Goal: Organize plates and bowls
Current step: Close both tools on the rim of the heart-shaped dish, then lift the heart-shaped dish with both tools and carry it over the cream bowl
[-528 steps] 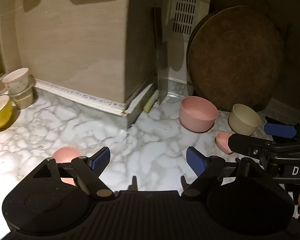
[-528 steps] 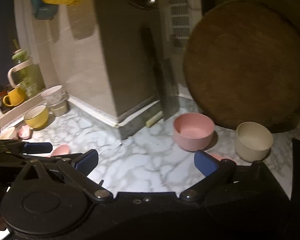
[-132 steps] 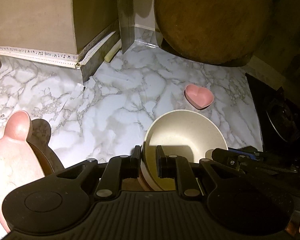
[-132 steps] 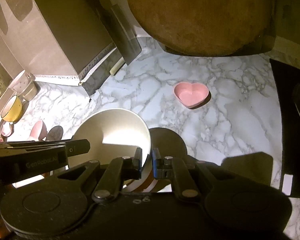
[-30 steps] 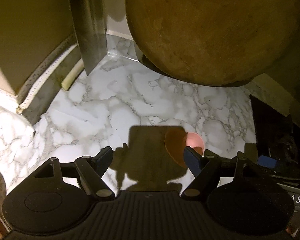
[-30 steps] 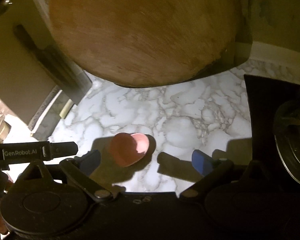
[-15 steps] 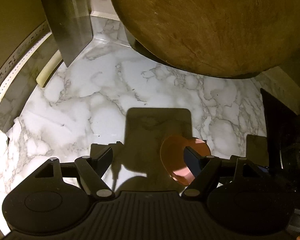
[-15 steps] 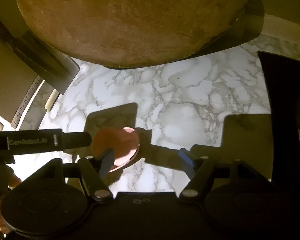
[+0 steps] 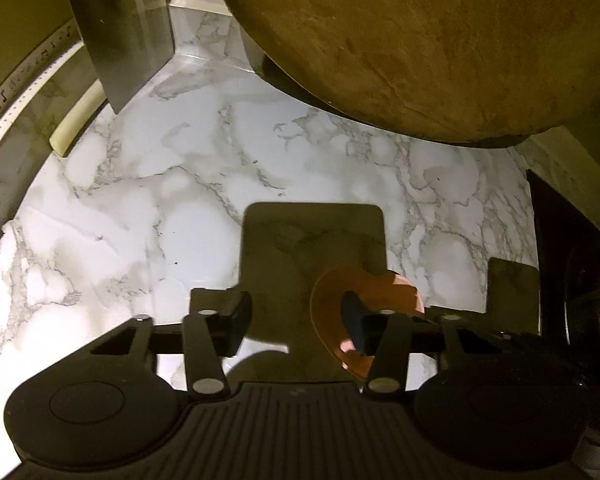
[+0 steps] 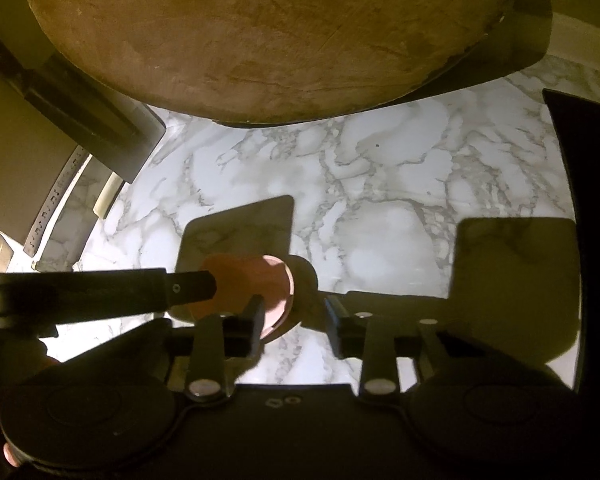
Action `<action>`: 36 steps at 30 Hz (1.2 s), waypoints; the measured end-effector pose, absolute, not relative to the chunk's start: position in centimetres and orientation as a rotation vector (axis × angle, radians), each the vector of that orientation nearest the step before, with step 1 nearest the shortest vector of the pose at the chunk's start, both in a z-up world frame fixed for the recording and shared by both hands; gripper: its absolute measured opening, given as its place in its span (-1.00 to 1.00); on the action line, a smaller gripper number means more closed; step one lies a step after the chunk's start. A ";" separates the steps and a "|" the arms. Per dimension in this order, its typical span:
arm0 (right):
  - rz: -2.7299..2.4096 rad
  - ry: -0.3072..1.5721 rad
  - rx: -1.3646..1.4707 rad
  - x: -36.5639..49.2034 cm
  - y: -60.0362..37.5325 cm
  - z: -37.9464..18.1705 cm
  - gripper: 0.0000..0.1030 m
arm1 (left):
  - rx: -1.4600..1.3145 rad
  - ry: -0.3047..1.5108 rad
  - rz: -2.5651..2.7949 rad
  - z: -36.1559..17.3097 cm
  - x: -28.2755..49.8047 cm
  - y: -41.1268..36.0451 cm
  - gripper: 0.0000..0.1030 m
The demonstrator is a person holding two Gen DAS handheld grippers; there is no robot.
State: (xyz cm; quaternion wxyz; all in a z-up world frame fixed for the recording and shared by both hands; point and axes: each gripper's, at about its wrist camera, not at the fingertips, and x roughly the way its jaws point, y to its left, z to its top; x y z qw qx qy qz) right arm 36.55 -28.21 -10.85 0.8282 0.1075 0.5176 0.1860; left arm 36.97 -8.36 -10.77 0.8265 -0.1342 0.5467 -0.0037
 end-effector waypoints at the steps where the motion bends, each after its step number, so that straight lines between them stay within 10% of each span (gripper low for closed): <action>1: 0.394 1.099 0.232 36.6 -28.2 -10.9 -0.53 | -0.288 1.162 -0.016 -10.8 37.0 -8.5 -0.25; 12: 0.398 1.108 0.249 36.8 -27.5 -11.2 -0.87 | -0.279 1.173 -0.039 -11.1 37.2 -9.0 -0.77; 36: 0.400 1.040 0.224 33.4 -27.0 -7.0 -0.90 | -0.302 1.095 -0.082 -6.4 32.7 -7.9 -0.82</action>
